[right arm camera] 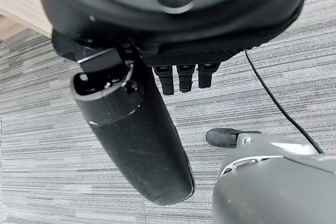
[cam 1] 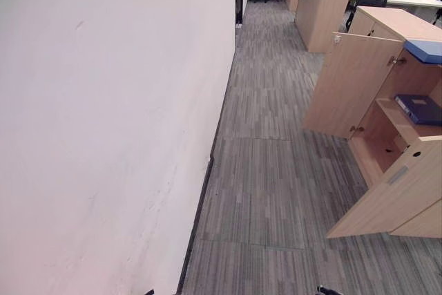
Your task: Put the empty folder in the office cabinet
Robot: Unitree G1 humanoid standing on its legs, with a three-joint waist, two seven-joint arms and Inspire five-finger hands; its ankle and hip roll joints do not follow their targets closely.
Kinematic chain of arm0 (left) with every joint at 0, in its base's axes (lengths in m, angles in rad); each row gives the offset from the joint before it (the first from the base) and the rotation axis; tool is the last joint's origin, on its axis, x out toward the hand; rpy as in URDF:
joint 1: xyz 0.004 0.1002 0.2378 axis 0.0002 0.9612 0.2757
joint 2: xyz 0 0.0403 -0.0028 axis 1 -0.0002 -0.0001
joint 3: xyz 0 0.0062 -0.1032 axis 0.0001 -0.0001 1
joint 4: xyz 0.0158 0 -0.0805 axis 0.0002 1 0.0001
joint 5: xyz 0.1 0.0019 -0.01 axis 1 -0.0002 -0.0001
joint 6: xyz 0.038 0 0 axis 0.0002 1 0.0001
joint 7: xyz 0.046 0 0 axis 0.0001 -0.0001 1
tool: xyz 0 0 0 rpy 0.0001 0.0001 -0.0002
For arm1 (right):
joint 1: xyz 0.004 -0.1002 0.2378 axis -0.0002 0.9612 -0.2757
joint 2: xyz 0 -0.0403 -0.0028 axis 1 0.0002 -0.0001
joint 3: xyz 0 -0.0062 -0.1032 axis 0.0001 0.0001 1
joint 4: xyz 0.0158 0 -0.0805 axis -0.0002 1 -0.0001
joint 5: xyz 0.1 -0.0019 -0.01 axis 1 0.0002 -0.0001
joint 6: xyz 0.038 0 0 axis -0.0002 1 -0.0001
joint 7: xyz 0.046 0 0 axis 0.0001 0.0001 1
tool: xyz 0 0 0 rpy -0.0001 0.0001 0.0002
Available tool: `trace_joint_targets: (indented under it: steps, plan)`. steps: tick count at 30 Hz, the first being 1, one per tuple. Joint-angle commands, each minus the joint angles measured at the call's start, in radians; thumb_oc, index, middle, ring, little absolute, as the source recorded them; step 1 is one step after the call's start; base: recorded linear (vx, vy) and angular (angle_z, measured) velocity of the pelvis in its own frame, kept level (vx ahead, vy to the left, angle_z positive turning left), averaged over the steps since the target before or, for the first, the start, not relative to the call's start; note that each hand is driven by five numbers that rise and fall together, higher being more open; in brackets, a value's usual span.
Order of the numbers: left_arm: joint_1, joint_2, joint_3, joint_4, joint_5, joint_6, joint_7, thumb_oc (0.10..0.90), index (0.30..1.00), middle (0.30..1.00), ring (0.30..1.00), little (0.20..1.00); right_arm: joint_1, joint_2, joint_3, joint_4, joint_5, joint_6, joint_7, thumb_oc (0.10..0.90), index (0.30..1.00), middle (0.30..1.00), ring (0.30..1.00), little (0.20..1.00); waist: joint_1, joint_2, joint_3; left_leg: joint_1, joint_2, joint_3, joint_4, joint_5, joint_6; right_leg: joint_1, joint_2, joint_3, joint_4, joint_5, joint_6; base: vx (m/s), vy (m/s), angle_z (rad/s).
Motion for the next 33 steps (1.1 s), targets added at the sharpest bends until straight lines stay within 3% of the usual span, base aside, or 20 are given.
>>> trace_joint_targets:
  steps: [1,7,14,22,25,29,33]
  plan:
    - [-0.049,0.032,0.054,0.03,-0.047,-0.036,-0.022,0.8,0.9,0.9,0.9,0.9,-0.049,-0.018,0.038,-0.017,-0.018,-0.033,-0.001,0.8,0.9,0.9,0.9,0.9,-0.006,-0.032,0.008,0.002,-0.011,0.056,-0.008,-0.067,-0.041,0.036,-0.062,-0.007,-0.017,-0.007,0.124,0.0,0.0,0.0]
    - [-0.055,0.018,0.113,0.021,-0.171,-0.043,-0.034,0.8,0.9,0.9,0.9,0.9,-0.048,-0.019,0.056,-0.025,-0.034,-0.026,0.017,0.8,0.9,0.9,0.9,0.9,-0.007,-0.032,0.009,0.013,-0.011,0.059,-0.008,-0.073,-0.041,0.044,-0.062,-0.003,-0.017,-0.012,0.123,0.0,0.0,-0.01]
    - [-0.061,0.02,0.066,0.021,-0.087,-0.05,-0.022,0.8,0.9,0.9,0.9,0.9,-0.052,-0.035,0.079,-0.063,-0.06,-0.041,0.017,0.8,0.9,0.9,0.9,0.9,-0.01,-0.032,0.012,0.014,-0.011,0.065,-0.008,-0.075,-0.04,0.041,-0.061,0.004,-0.017,-0.01,0.124,0.0,0.0,-0.03]
    - [-0.069,0.014,0.055,0.002,-0.118,-0.059,-0.037,0.8,0.9,0.9,0.9,0.9,-0.052,-0.023,0.006,-0.033,0.073,-0.059,0.015,0.8,0.9,0.9,0.9,0.9,-0.015,-0.036,0.008,0.018,-0.007,0.068,-0.008,-0.079,-0.041,0.044,-0.059,0.008,-0.017,-0.014,0.125,0.0,-0.001,-0.01]
    - [-0.065,0.013,0.056,-0.014,-0.144,-0.06,-0.056,0.8,0.9,0.9,0.9,0.9,-0.051,-0.024,0.002,-0.038,0.07,-0.061,0.011,0.8,0.9,0.9,0.9,0.9,-0.016,-0.036,0.008,0.017,-0.006,0.068,-0.008,-0.08,-0.041,0.044,-0.058,0.008,-0.017,-0.014,0.125,0.0,0.0,0.0]
    - [-0.054,0.002,0.113,-0.01,-0.225,-0.068,-0.043,0.8,0.9,0.9,0.9,0.9,-0.038,-0.013,-0.016,-0.106,0.015,-0.078,-0.079,0.8,0.9,0.9,0.9,0.9,-0.025,-0.033,0.008,0.024,-0.005,0.078,-0.008,-0.085,-0.039,0.046,-0.057,0.018,-0.017,-0.014,0.125,0.0,0.014,-0.02]
    - [-0.05,0.007,0.115,0.003,-0.233,-0.06,-0.057,0.8,0.9,0.9,0.9,0.9,-0.039,-0.014,0.001,-0.103,0.015,-0.067,-0.057,0.8,0.9,0.9,0.9,0.9,-0.027,-0.035,0.009,0.023,-0.004,0.081,-0.008,-0.084,-0.04,0.045,-0.056,0.021,-0.017,-0.012,0.125,-0.01,0.008,-0.05]
